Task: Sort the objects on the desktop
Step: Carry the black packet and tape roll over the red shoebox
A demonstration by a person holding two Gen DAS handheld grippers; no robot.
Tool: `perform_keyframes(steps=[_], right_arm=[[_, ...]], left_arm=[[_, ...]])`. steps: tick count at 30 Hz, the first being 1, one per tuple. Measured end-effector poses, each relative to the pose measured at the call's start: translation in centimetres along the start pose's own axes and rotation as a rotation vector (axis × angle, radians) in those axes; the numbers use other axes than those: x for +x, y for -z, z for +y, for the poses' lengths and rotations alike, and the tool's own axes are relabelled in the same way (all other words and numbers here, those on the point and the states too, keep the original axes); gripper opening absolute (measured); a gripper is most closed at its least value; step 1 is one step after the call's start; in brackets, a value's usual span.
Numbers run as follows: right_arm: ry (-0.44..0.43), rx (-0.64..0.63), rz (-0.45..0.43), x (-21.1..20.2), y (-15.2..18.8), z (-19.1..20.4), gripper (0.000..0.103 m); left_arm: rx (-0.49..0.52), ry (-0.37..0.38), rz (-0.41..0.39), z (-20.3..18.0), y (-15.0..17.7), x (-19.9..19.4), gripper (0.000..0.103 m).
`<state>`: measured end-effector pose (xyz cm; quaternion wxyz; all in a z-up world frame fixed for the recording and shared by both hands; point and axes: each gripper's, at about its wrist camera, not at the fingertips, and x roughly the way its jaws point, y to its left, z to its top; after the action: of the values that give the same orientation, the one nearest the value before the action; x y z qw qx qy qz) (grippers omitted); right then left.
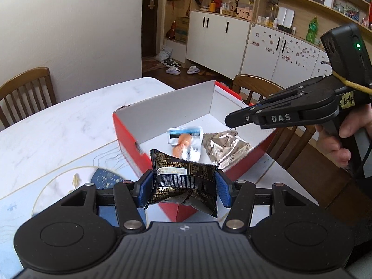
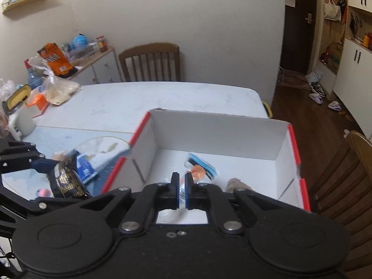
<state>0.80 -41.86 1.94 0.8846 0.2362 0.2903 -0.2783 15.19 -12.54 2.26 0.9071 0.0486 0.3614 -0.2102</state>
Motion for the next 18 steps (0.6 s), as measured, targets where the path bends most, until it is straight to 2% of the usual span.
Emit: perform_keyframes(steps=[9, 18], right_arm=[[-0.007, -0.009, 0.018, -0.1, 0.7, -1.4, 0.004], [0.005, -0.005, 0.053, 1.1, 1.3, -2.3, 0.006]], left_arm=[[-0.004, -0.012, 0.035, 0.1, -0.2, 1.8, 0.055], [0.062, -0.005, 0.07, -0.5, -1.8, 5.9, 0.056]])
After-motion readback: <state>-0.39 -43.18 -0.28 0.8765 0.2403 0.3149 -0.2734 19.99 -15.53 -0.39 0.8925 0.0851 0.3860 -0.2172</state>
